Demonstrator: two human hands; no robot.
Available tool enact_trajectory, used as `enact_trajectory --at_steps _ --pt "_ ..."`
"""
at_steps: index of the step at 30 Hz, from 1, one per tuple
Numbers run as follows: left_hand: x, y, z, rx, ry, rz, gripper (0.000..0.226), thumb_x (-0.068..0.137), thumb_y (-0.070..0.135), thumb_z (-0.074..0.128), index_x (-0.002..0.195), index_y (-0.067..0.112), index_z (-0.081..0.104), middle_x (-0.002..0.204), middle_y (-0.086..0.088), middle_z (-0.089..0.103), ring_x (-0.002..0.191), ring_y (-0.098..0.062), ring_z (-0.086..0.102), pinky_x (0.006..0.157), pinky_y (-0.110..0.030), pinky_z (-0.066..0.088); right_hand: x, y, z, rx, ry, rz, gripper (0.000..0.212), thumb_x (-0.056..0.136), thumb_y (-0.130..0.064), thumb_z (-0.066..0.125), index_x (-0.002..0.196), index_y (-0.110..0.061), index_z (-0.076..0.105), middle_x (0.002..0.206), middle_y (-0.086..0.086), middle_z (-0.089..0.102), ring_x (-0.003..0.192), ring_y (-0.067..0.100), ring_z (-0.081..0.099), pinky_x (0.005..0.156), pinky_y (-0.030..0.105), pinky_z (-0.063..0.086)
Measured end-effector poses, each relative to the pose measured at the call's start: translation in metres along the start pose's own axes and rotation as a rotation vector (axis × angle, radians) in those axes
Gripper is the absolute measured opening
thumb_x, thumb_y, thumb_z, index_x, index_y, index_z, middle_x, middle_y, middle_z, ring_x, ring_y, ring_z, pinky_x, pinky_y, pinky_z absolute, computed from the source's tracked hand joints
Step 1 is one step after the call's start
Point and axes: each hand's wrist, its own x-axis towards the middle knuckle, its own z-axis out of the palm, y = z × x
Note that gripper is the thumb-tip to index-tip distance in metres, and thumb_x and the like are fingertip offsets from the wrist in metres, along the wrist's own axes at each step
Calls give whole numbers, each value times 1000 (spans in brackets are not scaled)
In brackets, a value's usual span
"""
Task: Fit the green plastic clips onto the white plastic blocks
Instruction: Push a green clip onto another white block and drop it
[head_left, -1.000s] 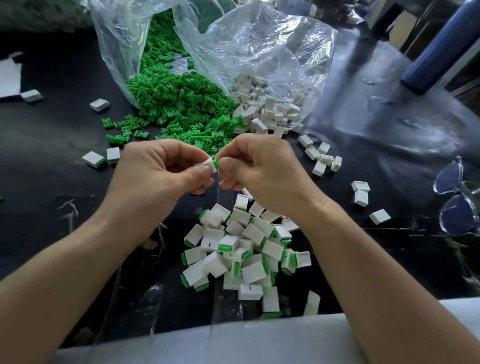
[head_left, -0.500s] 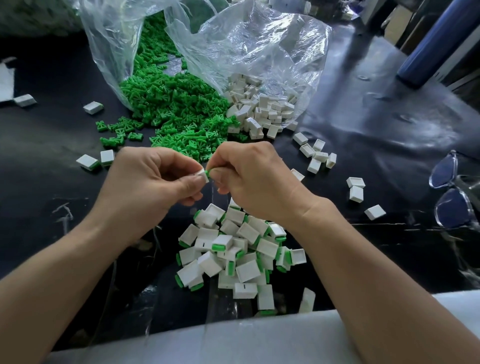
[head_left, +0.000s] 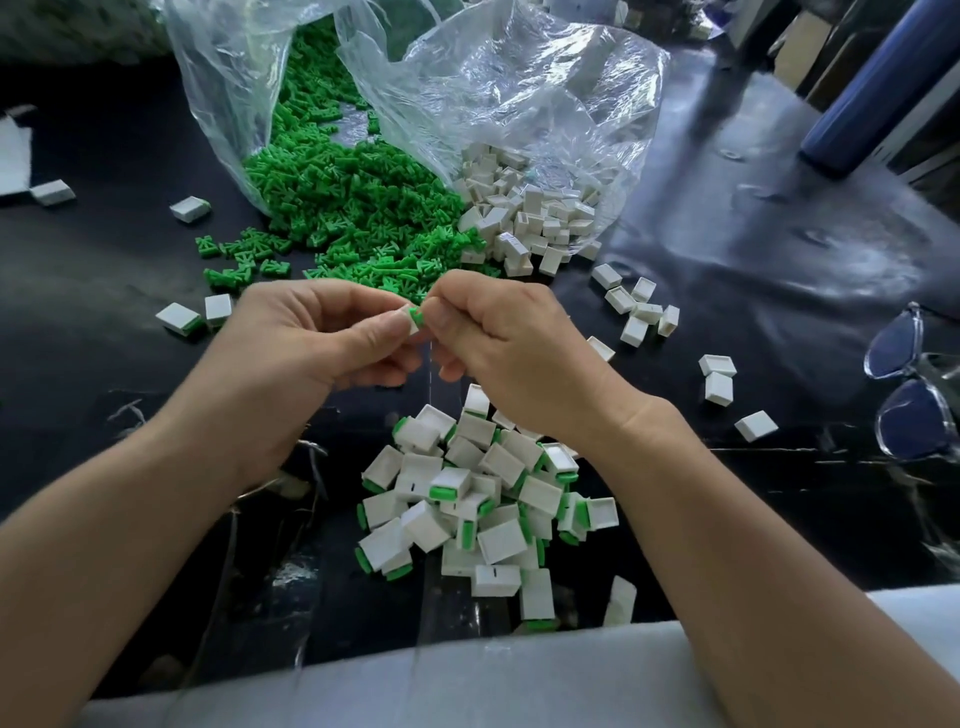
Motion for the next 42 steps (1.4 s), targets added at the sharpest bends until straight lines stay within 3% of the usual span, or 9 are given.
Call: enact_trajectory --at_steps 8,14,17,20,23,27,33,37,42 --pt "-7 3 2 179 -47 121 13 67 18 62 75 9 66 63 -6 70 50 -13 65 47 -19 52 -2 -3 -5 -193 -71 -55 21 94 -14 47 73 -15 46 58 -9 40 67 20 44 67 37 36" --pt "-9 1 -1 320 -115 199 12 65 21 64 74 14 68 65 -6 70 51 -17 66 47 -21 53 -3 0 -8 -379 -172 -131 16 92 -11 48 77 -12 53 63 -9 41 69 17 41 60 32 27" --pt "-6 2 -2 232 -75 209 13 67 19 65 78 13 68 67 -5 71 54 -15 68 49 -20 53 -3 2 -7 -192 -47 -119 21 92 -14 52 76 -2 57 58 -9 42 62 21 45 59 33 33" --pt "-2 3 -2 104 -26 191 15 67 22 65 80 16 70 71 0 73 63 -11 69 52 -18 53 -1 2 -7 236 28 48 34 93 -24 50 73 2 59 58 2 52 52 16 52 50 26 44" --pt "-2 2 2 14 -25 178 14 64 19 66 73 23 76 71 7 73 64 -4 67 57 -15 52 1 -1 -5 532 -95 240 47 96 -39 30 71 -10 57 64 3 58 55 13 57 53 22 43" --pt "-4 5 4 -57 -79 172 16 65 15 64 71 22 76 66 6 71 59 -4 64 53 -15 51 1 -7 3 864 -298 355 59 97 -45 18 97 3 54 72 8 57 60 15 54 56 23 39" --pt "-6 5 4 -80 -139 226 15 68 13 70 82 15 74 60 -5 66 50 -17 60 52 -25 52 0 -10 5 916 -279 378 52 96 -46 24 75 -6 49 61 4 42 52 13 37 53 24 31" --pt "-6 4 3 -11 -136 221 21 69 15 65 87 9 73 61 -10 67 53 -22 62 54 -27 54 -2 -7 9 808 -268 370 68 97 -44 27 112 18 50 62 1 37 52 11 32 52 23 27" --pt "-9 5 7 -26 -122 249 19 70 7 60 86 10 70 61 -4 67 54 -14 62 53 -21 52 -3 -10 11 768 -236 351 62 97 -41 29 110 15 52 59 -2 32 52 10 27 51 21 24"
